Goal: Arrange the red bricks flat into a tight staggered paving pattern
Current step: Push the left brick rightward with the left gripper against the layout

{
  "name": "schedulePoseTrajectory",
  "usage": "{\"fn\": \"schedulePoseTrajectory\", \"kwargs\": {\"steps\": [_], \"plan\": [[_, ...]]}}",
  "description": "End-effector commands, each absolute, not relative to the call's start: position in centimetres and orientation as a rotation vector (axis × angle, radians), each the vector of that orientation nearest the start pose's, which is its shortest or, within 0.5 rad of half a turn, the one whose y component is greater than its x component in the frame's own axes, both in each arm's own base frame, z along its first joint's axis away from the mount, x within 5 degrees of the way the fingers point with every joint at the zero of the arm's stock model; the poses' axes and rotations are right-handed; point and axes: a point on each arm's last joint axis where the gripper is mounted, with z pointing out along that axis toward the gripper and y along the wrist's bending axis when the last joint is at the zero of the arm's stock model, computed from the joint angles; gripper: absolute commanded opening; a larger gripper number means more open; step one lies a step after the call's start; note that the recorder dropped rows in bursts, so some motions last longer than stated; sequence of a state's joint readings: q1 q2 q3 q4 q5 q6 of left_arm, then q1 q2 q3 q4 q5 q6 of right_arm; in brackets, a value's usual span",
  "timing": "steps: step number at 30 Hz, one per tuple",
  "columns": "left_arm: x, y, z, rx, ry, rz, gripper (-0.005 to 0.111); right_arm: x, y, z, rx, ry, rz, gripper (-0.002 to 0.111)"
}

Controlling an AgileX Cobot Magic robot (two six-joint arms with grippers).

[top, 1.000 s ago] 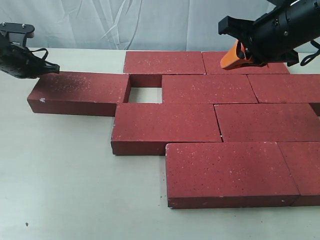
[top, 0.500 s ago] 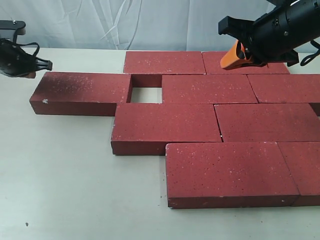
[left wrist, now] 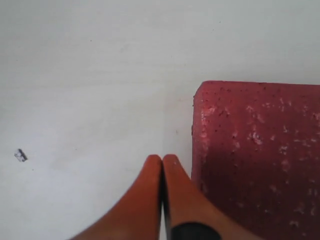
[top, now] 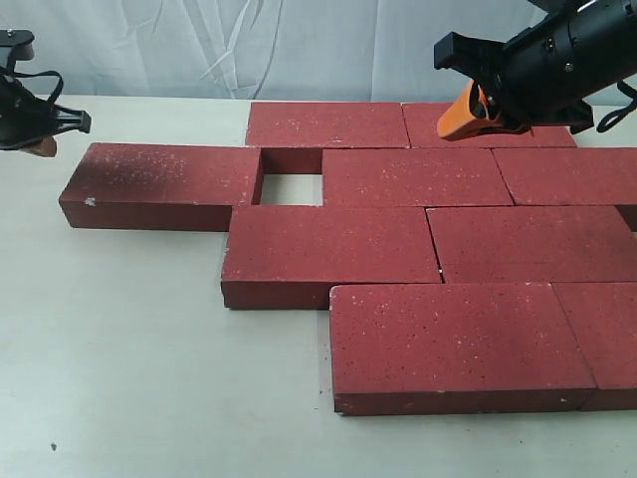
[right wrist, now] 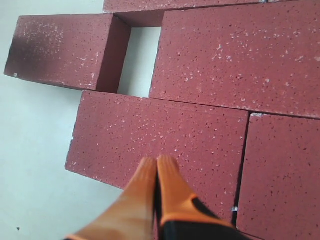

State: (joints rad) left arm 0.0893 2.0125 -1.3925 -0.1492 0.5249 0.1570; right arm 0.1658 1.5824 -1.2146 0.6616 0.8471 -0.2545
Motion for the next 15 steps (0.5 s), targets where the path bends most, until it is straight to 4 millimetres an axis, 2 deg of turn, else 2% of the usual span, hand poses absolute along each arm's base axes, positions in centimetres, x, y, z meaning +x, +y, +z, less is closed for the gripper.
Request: {"fn": "schedulePoseTrajectory", "kwargs": {"steps": [1, 6, 15], "plan": [[42.8, 3.2, 16.2, -0.068, 2.659, -0.06, 0.0, 32.0, 9.5, 28.8, -0.113, 2.587, 0.761, -0.001], [42.9, 3.0, 14.7, -0.094, 2.696, -0.091, 0.0, 32.0, 9.5, 28.8, -0.113, 2.587, 0.761, -0.001], [42.8, 2.2, 14.6, -0.119, 2.7, -0.222, 0.0, 32.0, 9.5, 28.8, -0.11, 2.581, 0.758, -0.001]]}}
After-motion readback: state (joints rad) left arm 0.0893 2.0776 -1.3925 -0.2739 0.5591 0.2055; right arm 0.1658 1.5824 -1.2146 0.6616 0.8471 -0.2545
